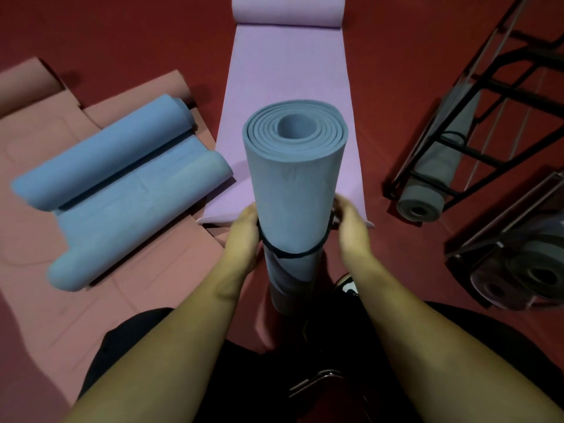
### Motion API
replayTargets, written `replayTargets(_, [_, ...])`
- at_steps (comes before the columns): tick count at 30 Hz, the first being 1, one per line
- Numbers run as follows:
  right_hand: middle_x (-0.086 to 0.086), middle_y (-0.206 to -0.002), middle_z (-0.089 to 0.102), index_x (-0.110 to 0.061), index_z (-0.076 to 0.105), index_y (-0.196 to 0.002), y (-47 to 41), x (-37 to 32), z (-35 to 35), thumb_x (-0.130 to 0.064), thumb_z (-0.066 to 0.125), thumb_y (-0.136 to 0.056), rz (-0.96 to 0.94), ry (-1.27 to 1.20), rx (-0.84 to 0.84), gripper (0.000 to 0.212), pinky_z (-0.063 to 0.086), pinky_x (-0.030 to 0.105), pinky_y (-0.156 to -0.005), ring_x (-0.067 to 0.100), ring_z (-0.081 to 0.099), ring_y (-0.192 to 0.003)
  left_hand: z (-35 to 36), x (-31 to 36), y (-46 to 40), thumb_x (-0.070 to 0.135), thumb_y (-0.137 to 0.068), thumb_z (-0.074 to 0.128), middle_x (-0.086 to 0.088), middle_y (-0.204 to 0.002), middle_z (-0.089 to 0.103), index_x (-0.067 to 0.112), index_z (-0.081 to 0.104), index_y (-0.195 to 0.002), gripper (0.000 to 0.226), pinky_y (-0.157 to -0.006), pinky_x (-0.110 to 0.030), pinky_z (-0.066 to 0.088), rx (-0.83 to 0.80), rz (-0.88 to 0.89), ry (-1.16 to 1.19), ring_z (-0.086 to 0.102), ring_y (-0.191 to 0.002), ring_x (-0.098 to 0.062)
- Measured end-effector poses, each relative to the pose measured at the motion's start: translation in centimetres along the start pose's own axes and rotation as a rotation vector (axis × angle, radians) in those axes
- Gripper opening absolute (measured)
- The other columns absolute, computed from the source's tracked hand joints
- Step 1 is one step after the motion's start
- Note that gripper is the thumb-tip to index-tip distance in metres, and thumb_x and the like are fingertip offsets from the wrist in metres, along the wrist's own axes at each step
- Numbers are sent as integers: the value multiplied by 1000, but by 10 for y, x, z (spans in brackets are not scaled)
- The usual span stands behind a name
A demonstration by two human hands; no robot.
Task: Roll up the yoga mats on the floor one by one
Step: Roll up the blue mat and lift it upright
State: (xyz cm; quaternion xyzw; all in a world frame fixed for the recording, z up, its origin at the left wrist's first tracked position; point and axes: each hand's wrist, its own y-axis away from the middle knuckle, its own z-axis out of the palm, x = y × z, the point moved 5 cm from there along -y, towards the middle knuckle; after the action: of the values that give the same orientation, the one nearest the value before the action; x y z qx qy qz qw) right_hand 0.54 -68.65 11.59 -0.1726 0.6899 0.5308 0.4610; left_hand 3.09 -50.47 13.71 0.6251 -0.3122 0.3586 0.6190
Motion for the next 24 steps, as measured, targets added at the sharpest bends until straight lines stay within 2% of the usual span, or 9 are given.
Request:
replayTargets(3, [-14, -105, 72, -38, 62, -104, -1, -19, 9, -43, 28, -106, -56, -215, -93, 35, 43, 26, -97, 2, 64, -101, 7, 7, -4, 48, -106, 28, 11, -93, 75, 24, 69, -106, 47, -76, -22, 54, -82, 34, 94, 67, -84, 0])
replayTargets(5, [-19, -89, 64, -42, 42, -85, 6, -21, 16, -44, 32, -106, -40, -221, -53, 23, 40, 22, -93, -3, 59, -85, 11, 8, -4, 55, -103, 32, 14, -103, 72, 28, 68, -98, 45, -94, -30, 49, -56, 21, 150, 64, -96, 0])
replayTargets(6, [-19, -92, 61, -40, 38, -81, 10, -17, 17, -46, 36, -104, -29, -213, -8, 24, 39, 25, -100, 1, 59, -90, 11, 6, -4, 55, -102, 36, 17, -95, 69, 29, 64, -91, 40, -95, -30, 46, -13, 2, 149, 62, -90, 2])
replayTargets(9, [-13, -108, 62, -31, 64, -103, -2, 19, 16, -49, 38, -103, -44, -95, -17, 31, 35, 33, -113, 10, 55, -118, 6, -9, -4, 54, -99, 48, 16, -85, 64, 30, 57, -83, 30, -86, -27, 43, 62, -93, 105, 54, -78, 4])
replayTargets(13, [-6, -127, 64, -26, 72, -109, -10, 49, 16, -68, 41, -92, 39, 13, -20, 55, 35, 41, -115, 15, 53, -126, 3, -24, -2, 37, -103, 48, 5, -122, 64, 15, 65, -121, 33, -84, -24, 49, 61, -144, 103, 58, -96, -8])
replayTargets(15, [-2, -134, 61, -23, 68, -123, -14, 56, 14, -66, 38, -94, 50, 109, -32, 60, 35, 42, -114, 17, 52, -128, 0, -30, -2, 28, -105, 44, 4, -109, 67, 8, 60, -127, 33, -76, -16, 50, 62, -145, 103, 58, -93, -10])
replayTargets(17, [-4, -134, 60, -23, 66, -127, -12, 60, 10, -64, 38, -96, 67, 213, -67, 58, 36, 39, -113, 15, 52, -127, -5, -32, -4, 27, -104, 46, 9, -85, 72, 10, 66, -113, 27, -59, -12, 51, 68, -110, 107, 62, -85, -12])
replayTargets(21, [-5, -141, 56, -24, 51, -141, -23, 66, 2, -41, 28, -107, 105, 209, -281, 45, 39, 29, -103, 4, 57, -114, -15, -45, -20, 51, -105, 24, 2, -102, 76, 14, 60, -125, 55, -83, -23, 47, 53, -145, 328, 61, -114, -11])
replayTargets(24, [-18, -142, 50, -37, 34, -148, -39, 79, -3, -27, 56, -87, 139, 389, -503, 66, 37, 40, -106, 11, 46, -132, -10, -51, -28, 56, -104, 20, 5, -107, 74, 21, 64, -116, 58, -86, -26, 47, 26, -137, 373, 61, -114, -10])
